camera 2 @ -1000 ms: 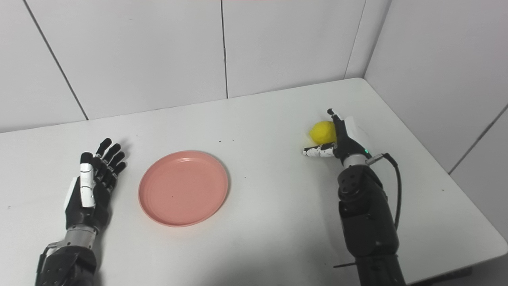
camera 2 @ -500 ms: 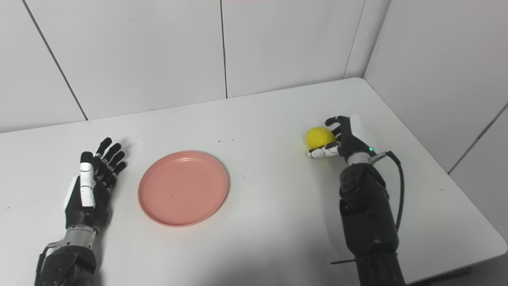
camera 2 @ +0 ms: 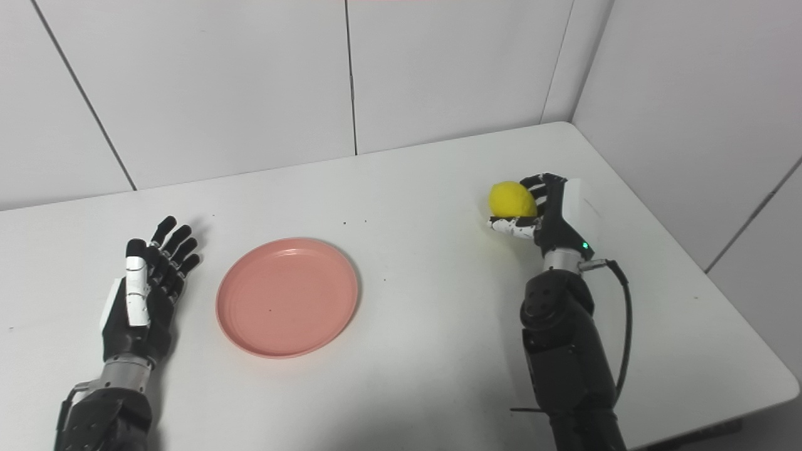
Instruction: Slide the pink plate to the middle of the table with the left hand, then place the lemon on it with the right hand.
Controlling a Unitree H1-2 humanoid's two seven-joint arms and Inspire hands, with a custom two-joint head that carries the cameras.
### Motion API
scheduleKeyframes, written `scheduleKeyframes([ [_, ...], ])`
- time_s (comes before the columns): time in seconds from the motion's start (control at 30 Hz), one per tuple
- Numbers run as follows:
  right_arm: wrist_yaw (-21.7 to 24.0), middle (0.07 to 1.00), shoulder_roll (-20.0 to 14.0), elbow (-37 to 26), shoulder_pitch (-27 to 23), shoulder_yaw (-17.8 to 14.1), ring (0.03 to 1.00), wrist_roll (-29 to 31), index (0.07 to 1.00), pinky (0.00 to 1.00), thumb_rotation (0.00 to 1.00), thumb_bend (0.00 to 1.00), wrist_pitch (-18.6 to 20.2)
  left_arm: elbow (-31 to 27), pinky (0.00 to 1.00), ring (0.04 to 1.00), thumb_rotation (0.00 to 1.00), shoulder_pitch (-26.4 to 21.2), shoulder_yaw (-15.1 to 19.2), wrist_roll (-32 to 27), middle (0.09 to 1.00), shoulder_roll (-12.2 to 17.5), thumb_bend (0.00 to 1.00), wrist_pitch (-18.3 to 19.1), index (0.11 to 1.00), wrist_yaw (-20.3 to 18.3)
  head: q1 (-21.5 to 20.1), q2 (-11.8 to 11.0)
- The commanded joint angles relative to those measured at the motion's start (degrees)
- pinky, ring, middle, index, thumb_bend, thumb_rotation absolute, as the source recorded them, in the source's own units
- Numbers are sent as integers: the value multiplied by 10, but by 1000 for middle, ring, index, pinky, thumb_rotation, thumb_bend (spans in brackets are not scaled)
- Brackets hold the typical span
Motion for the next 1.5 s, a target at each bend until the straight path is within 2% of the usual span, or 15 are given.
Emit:
scheduleKeyframes([
  [0.0, -35, 488, -10, -15, -9, 4, 401, 6, 523, 377, 0, 516, -40, -23, 933, 934, 1000, -12, -3, -2, 929, -2, 642, -7, 919, -2, 1, 0],
  [0.13, -63, 474, -11, -30, -6, 15, 378, 8, 541, 324, 0, 512, -55, -23, 933, 934, 1000, -11, -2, -1, 929, -3, 647, -6, 917, 0, 6, 0],
  [0.23, -81, 477, -4, -49, -3, 17, 378, 24, 542, 316, 0, 512, -81, -24, 934, 935, 1000, -11, -3, 0, 930, -2, 651, -4, 919, 0, 7, 0],
  [0.33, -93, 483, 1, -65, -3, 20, 393, 39, 534, 327, 0, 514, -102, -23, 932, 936, 1000, -11, -4, 2, 932, -1, 650, -5, 920, -1, 8, 1],
  [0.47, -91, 496, 7, -95, -3, 32, 430, 59, 510, 400, 0, 517, -125, -22, 928, 932, 1000, -11, -5, 5, 929, 0, 656, -7, 918, 0, 13, 1],
  [0.53, -87, 498, 14, -113, -4, 41, 422, 55, 515, 382, 0, 516, -122, -23, 929, 931, 1000, -11, -4, 2, 926, -2, 662, -3, 915, 0, 17, 1],
  [0.83, -50, 504, 39, -161, -7, 97, 425, 49, 509, 409, 0, 517, -109, -20, 925, 931, 998, -11, -6, 2, 930, -3, 664, -10, 918, -1, 36, 8],
  [1.03, -28, 493, 60, -171, -9, 129, 426, 45, 514, 407, 0, 518, -110, -18, 942, 939, 996, -9, -10, 3, 940, -7, 678, -15, 931, -2, 78, 12],
  [1.2, -13, 488, 65, -171, -8, 155, 429, 46, 517, 416, 0, 518, -128, -29, 949, 939, 1000, -5, -20, 17, 939, -12, 696, -6, 930, 9, 112, 14],
  [1.37, -1, 492, 65, -160, -7, 183, 421, 55, 523, 394, 0, 516, -159, -53, 929, 929, 1000, 2, -28, 36, 931, -15, 664, 11, 930, 20, 134, 13],
  [1.47, 8, 494, 71, -158, -6, 192, 420, 59, 524, 394, 0, 516, -163, -63, 923, 925, 1000, 6, -31, 48, 927, -17, 653, 18, 928, 26, 155, 15],
])
